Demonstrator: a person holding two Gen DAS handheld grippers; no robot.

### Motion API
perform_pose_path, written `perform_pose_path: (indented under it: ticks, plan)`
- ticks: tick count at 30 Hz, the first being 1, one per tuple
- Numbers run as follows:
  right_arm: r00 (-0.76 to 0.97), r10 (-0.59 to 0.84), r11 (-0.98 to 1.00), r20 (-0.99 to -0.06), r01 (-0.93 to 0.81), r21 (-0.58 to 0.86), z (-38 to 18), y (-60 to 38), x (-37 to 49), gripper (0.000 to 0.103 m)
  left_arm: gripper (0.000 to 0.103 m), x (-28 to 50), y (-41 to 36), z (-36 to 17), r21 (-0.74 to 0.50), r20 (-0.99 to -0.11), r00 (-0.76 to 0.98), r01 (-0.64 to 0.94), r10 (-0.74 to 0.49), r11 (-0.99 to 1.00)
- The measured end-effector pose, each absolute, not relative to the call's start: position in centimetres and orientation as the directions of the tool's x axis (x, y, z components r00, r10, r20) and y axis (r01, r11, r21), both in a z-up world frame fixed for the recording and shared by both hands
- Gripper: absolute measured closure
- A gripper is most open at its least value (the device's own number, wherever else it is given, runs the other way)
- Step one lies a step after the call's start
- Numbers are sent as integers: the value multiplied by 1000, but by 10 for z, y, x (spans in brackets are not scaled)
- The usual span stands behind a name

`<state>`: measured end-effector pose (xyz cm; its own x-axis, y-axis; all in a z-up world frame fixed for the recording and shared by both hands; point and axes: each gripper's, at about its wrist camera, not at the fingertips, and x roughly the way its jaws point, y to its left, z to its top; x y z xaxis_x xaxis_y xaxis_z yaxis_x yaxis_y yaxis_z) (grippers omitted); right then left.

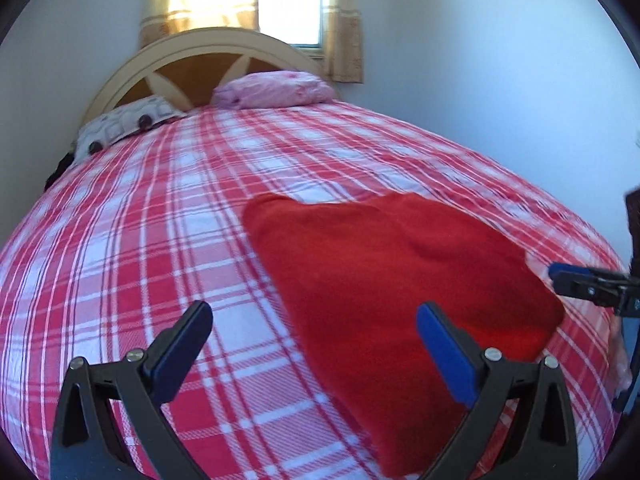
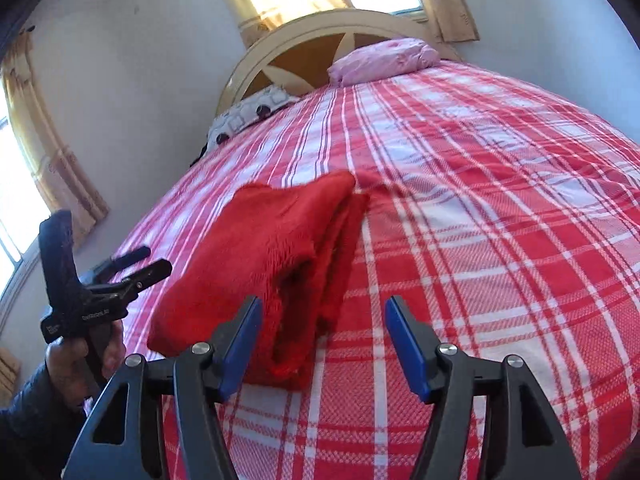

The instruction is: Fold small clothes

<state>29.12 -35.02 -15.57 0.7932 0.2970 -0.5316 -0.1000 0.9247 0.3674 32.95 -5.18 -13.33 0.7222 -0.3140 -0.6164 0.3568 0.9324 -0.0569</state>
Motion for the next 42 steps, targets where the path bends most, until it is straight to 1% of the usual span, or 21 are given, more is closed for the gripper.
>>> perform_pose_path:
  ticks: [3, 4, 6, 7, 8, 10, 11, 13, 17, 20, 22, 24, 27, 30, 33, 39, 42]
  plan:
    - [814, 336, 912, -474, -157, 378, -137, -340, 294, 38, 0, 337, -47, -146, -115, -640, 695, 334, -327, 935]
    - [810, 365, 907, -458, -200, 370, -128, -328, 300, 38, 0, 336, -51, -153, -110, -654, 683, 339, -325, 934]
    - [793, 403, 901, -457, -256, 350, -120, -311, 312, 38, 0, 332, -58, -162, -91, -658, 682, 349, -320, 933]
    - [778, 414, 901, -472, -276, 336, -119, -301, 321, 39, 0, 329, -62, -164, -81, -659, 681, 356, -318, 931]
    - [753, 399, 912, -524, -269, 310, -123, -290, 335, 39, 0, 327, -65, -165, -65, -661, 683, 361, -312, 930]
    - [719, 335, 939, -609, -202, 277, -137, -283, 354, 39, 0, 325, -67, -163, -53, -665, 680, 368, -308, 928]
    - [683, 319, 944, -658, -166, 285, -152, -284, 363, 39, 0, 325, -68, -165, -50, -676, 671, 370, -305, 927]
    - [670, 253, 965, -698, -124, 231, -170, -288, 367, 39, 0, 323, -68, -168, -69, -683, 653, 388, -327, 919]
    - [664, 329, 936, -671, -133, 327, -183, -309, 359, 39, 0, 320, -71, -168, -65, -683, 646, 411, -341, 909]
    - [666, 364, 921, -651, -154, 357, -176, -314, 358, 39, 0, 321, -69, -165, -79, -679, 648, 404, -345, 912]
    - [679, 380, 913, -629, -167, 371, -169, -318, 356, 39, 0, 323, -61, -160, -112, -662, 655, 394, -364, 912]
    - [712, 388, 903, -585, -168, 395, -160, -327, 350, 39, 0, 323, -52, -153, -157, -637, 666, 381, -388, 911]
    - [752, 372, 895, -544, -136, 424, -149, -341, 356, 39, 0, 336, -38, -147, -216, -624, 676, 332, -392, 918]
    - [742, 369, 885, -559, -98, 455, -148, -352, 372, 39, 0, 356, -35, -152, -251, -649, 656, 294, -386, 922]
    - [712, 391, 877, -584, -96, 470, -152, -353, 391, 39, 0, 370, -39, -160, -268, -673, 629, 282, -388, 921]
    - [617, 464, 840, -636, -79, 536, -177, -350, 423, 39, 0, 381, -46, -172, -326, -680, 584, 302, -444, 896]
    - [587, 503, 814, -635, -75, 576, -191, -350, 435, 39, 0, 388, -48, -177, -352, -683, 563, 305, -466, 885]
